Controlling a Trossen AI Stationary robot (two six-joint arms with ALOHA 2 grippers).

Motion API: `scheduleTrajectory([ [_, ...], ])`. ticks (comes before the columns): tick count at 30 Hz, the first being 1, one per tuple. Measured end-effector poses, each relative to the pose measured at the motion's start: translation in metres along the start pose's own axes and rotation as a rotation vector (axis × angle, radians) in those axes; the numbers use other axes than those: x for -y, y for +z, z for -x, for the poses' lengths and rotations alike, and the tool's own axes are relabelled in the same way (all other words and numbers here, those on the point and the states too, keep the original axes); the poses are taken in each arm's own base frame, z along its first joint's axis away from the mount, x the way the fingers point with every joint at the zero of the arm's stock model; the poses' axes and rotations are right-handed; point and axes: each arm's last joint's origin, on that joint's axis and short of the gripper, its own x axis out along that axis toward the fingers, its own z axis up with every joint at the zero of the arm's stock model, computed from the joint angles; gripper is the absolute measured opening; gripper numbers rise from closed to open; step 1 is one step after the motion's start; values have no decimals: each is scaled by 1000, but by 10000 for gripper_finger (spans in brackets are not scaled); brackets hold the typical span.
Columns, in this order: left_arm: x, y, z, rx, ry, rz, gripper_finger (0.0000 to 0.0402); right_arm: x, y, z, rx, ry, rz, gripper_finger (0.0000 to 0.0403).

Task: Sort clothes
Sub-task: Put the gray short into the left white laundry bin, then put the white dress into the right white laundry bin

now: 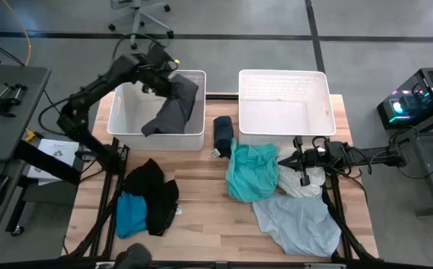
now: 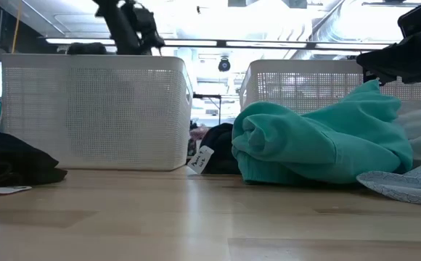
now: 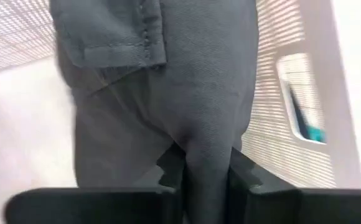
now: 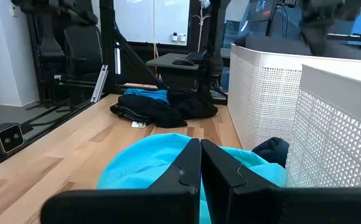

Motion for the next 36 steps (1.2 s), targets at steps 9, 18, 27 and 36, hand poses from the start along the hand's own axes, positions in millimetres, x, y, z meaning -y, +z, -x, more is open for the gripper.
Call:
scheduleTrajectory([
  [9,-2,13,4,18,-143,-8,202,0,0,0,0,0,0,0],
  [18,31,-12,96,286,-250,-163,221,0,0,0,0,0,0,0],
  [27,90,-90,123,503,-259,-378,218,0,0,0,0,0,0,0],
  [36,164,-149,96,698,-538,-539,218,0,0,0,0,0,0,0],
])
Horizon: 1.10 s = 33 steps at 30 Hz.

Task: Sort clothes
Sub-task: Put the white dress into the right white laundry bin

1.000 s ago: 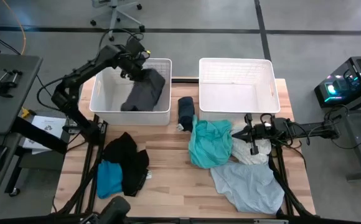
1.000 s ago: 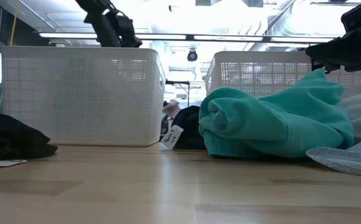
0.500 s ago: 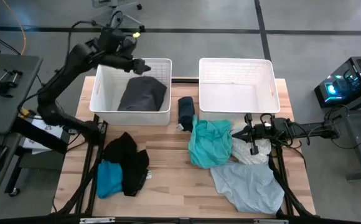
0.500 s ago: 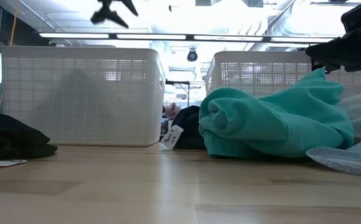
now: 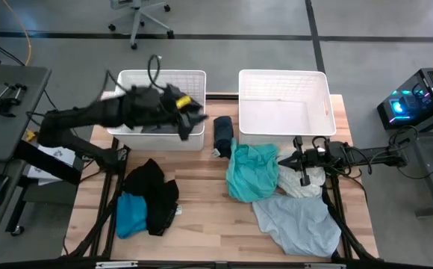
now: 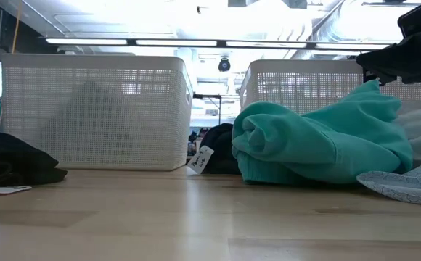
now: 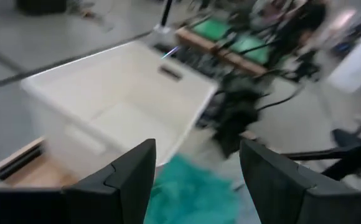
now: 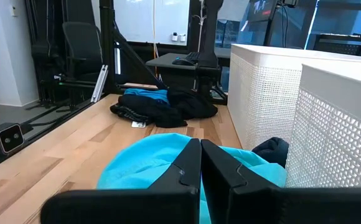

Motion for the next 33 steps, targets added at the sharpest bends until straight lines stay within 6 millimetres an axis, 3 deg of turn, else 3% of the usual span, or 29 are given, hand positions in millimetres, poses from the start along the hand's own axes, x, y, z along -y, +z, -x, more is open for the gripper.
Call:
scheduleTrajectory([
  [7,42,-29,-31,106,-107,34,218,0,0,0,0,0,0,0],
  [15,66,-58,-65,81,-157,26,218,0,0,0,0,0,0,0],
  [22,63,-68,-82,31,-170,16,218,0,0,0,0,0,0,0],
  [33,30,-69,-93,-134,-142,-100,218,0,0,0,0,0,0,0],
])
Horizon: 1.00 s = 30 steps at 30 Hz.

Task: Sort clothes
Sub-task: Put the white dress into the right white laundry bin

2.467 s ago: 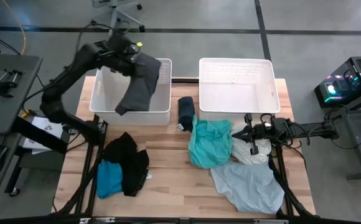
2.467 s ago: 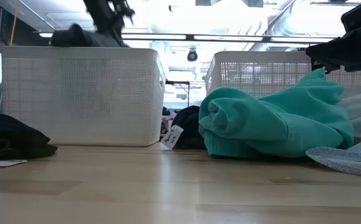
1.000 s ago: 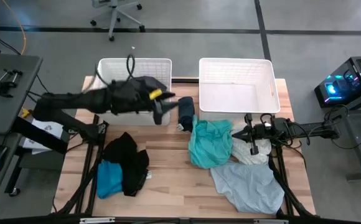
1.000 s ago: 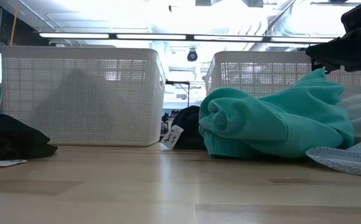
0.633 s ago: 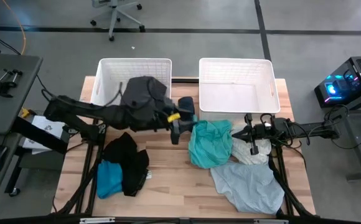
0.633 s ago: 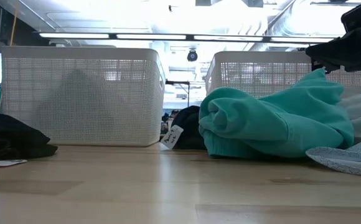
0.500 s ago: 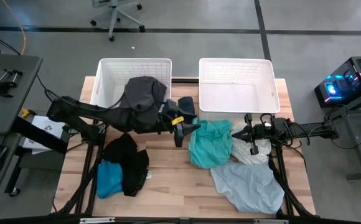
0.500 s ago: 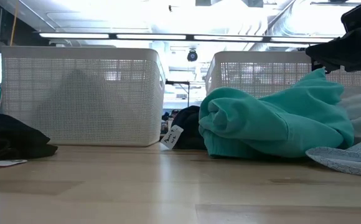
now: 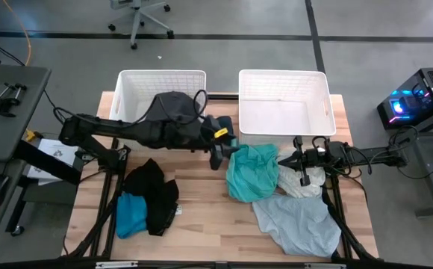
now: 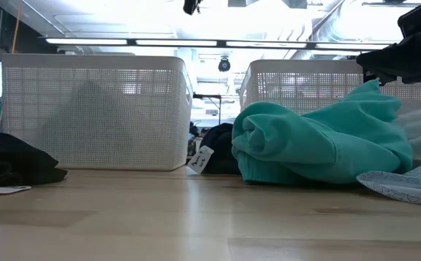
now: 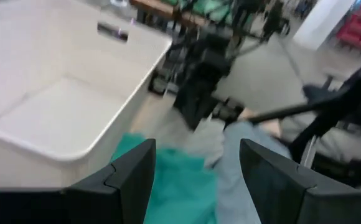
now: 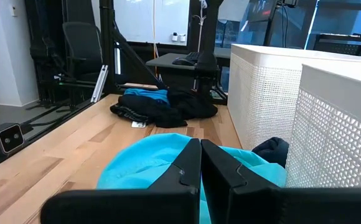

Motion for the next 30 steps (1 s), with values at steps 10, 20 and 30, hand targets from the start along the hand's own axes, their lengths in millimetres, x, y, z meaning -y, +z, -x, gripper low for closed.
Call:
scheduleTrajectory([
  [10,-15,-29,-19,-267,-36,-100,218,0,0,0,-1,0,0,0],
  [20,4,-99,-64,-540,17,-16,218,0,-1,0,-6,0,0,0],
  [30,31,-105,-69,-459,15,329,218,0,-1,0,-6,1,0,0],
])
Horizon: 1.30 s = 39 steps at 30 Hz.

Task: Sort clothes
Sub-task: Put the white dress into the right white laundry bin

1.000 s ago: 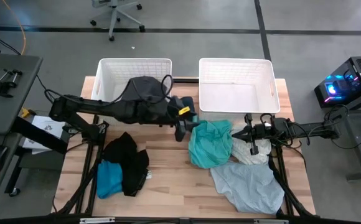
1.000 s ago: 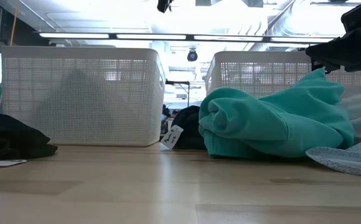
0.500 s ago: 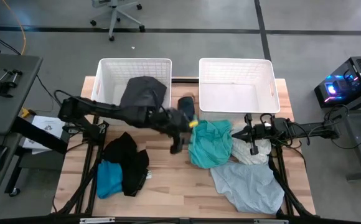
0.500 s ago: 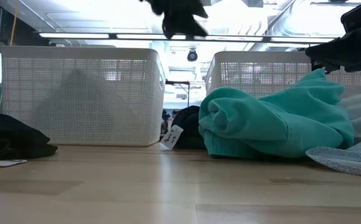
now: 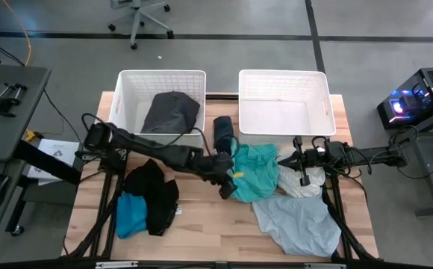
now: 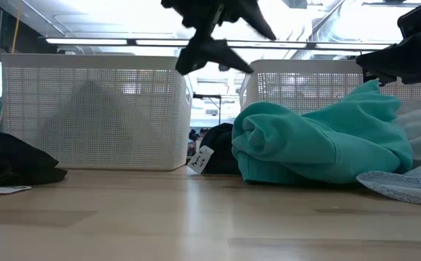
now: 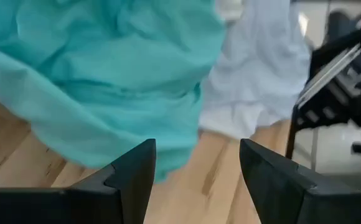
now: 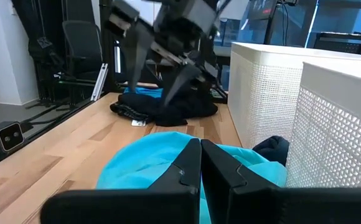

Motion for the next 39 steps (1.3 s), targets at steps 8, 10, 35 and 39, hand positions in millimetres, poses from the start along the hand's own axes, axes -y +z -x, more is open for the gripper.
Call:
scheduleTrajectory([
  [8,36,-13,34,187,0,71,218,-1,4,0,46,26,-12,0],
  [10,42,-13,44,263,5,73,218,-1,15,1,158,69,-208,0],
  [35,32,24,173,587,105,-174,218,9,181,2,-692,89,-620,0],
  [39,26,19,171,522,165,-204,218,3,168,-15,-1119,59,-710,15],
])
